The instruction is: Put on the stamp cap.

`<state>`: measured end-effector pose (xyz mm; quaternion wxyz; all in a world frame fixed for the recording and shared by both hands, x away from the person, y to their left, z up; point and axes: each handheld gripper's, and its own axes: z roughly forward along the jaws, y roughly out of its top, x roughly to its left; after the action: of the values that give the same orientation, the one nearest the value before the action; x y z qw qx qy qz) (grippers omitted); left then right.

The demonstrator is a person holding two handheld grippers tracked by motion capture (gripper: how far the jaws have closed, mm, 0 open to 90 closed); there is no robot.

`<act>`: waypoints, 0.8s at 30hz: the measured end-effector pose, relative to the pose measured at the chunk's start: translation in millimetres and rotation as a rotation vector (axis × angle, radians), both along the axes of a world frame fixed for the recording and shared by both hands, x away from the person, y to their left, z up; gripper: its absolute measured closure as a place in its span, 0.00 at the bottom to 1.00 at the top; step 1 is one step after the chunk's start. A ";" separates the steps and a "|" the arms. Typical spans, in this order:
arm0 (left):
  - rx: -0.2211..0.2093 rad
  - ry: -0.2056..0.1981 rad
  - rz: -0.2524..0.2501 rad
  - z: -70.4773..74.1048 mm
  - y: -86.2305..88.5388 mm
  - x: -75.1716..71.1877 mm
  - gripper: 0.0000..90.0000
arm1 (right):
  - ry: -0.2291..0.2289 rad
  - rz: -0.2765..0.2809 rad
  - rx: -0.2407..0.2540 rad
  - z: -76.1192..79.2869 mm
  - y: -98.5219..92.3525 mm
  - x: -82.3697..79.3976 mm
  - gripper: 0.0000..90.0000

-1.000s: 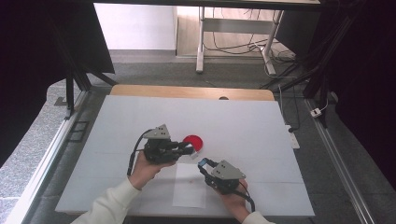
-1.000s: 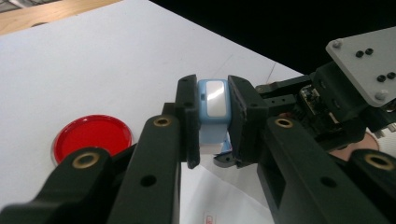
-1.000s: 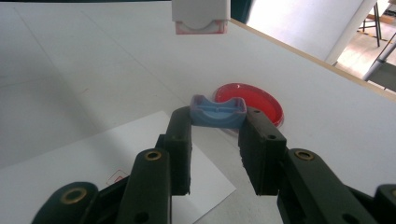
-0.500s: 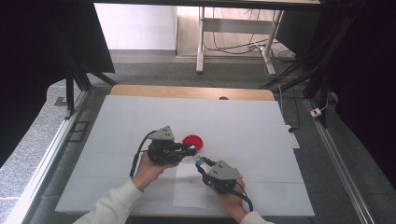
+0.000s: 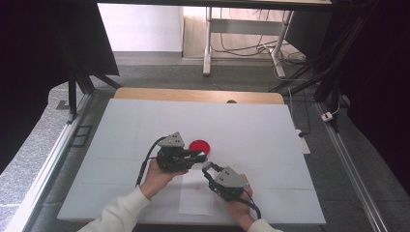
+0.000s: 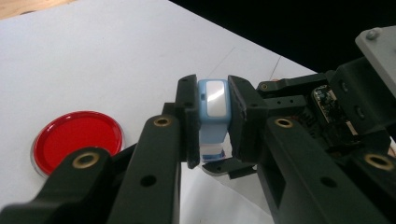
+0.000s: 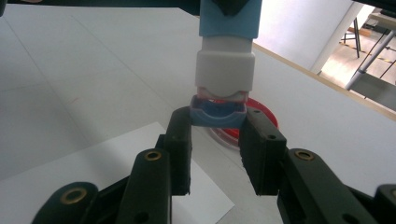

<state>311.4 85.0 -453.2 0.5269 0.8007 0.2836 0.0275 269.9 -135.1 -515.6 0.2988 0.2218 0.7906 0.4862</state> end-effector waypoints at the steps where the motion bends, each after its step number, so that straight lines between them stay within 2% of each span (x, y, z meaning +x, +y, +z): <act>1: -0.001 0.000 0.000 -0.2 -0.2 0.0 0.83 | 0.000 -0.001 -0.001 0.0 0.0 0.0 0.72; 24: -0.018 0.011 0.000 -1.4 -1.6 -0.2 0.83 | -0.010 -0.017 0.006 0.2 -0.7 -0.3 0.72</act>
<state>311.2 83.4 -454.6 0.5325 0.7962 0.2865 0.0206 269.6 -135.8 -515.4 0.3062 0.2272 0.7857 0.4871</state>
